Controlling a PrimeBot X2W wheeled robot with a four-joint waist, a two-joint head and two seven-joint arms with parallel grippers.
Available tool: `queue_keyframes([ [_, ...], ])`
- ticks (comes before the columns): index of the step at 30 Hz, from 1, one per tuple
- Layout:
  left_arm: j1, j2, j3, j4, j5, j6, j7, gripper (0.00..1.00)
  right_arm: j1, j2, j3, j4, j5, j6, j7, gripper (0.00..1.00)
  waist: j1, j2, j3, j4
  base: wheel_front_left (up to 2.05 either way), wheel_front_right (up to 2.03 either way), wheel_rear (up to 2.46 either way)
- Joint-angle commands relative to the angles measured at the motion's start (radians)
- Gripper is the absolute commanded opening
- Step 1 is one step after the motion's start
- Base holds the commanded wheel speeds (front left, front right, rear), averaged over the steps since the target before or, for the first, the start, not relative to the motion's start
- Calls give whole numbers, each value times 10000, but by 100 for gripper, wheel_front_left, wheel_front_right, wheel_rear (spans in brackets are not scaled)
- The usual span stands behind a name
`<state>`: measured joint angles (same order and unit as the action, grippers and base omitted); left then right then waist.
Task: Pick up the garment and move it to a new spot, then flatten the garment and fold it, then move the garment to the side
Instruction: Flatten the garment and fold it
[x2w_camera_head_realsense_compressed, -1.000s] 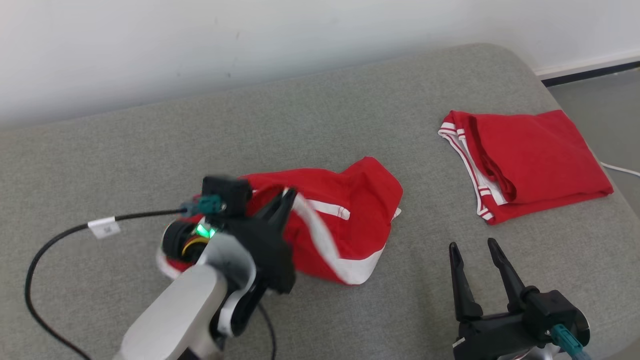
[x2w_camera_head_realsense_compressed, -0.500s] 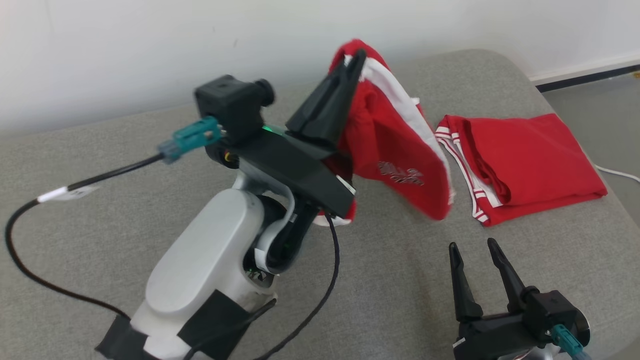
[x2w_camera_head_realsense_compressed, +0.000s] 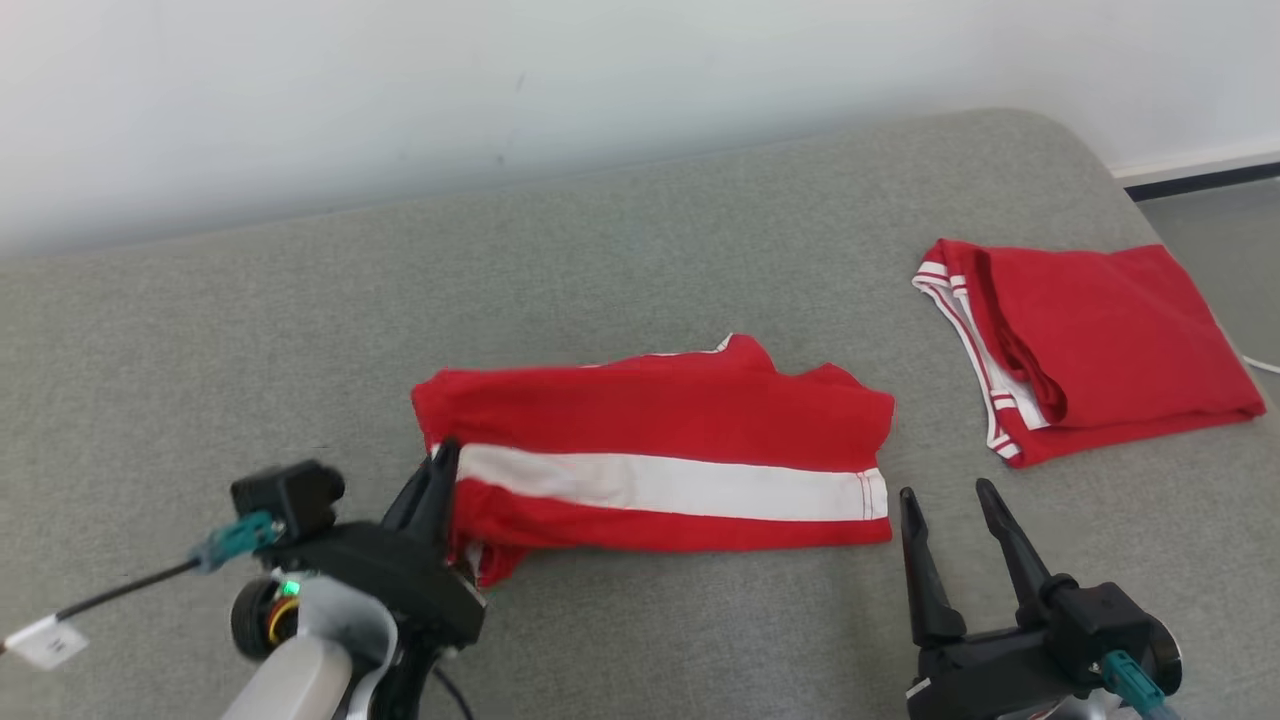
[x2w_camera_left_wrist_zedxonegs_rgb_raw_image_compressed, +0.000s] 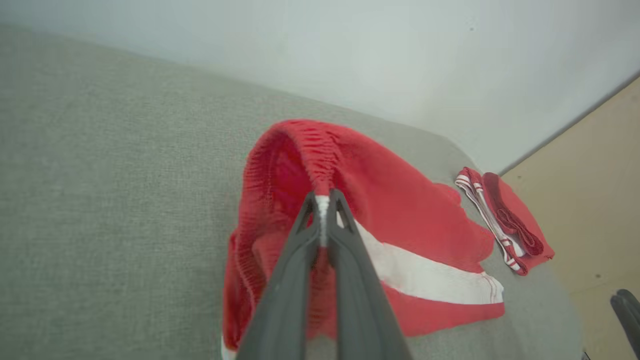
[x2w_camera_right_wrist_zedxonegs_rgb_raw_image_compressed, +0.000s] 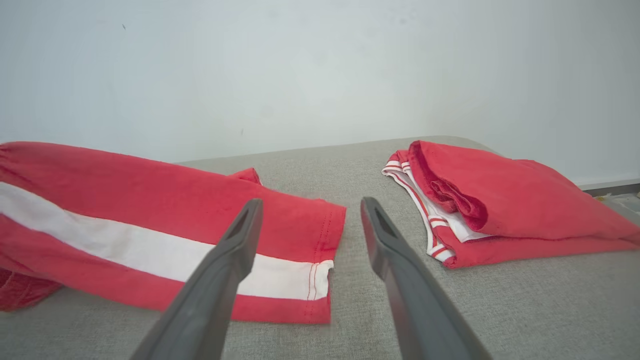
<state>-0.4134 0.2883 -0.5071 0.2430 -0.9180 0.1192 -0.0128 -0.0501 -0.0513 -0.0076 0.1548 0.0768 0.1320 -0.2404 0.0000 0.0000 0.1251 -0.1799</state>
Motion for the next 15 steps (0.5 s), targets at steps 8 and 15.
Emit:
queue_keyframes([
  [8,1176,67,492,316,-482,294,-491,0,94,22,86,-121,-100,-24,82,100,0,0,4,146,0,0,0],
  [15,2027,40,715,90,-893,552,-547,32,134,22,50,-187,-174,-24,135,100,0,0,-5,172,0,0,0],
])
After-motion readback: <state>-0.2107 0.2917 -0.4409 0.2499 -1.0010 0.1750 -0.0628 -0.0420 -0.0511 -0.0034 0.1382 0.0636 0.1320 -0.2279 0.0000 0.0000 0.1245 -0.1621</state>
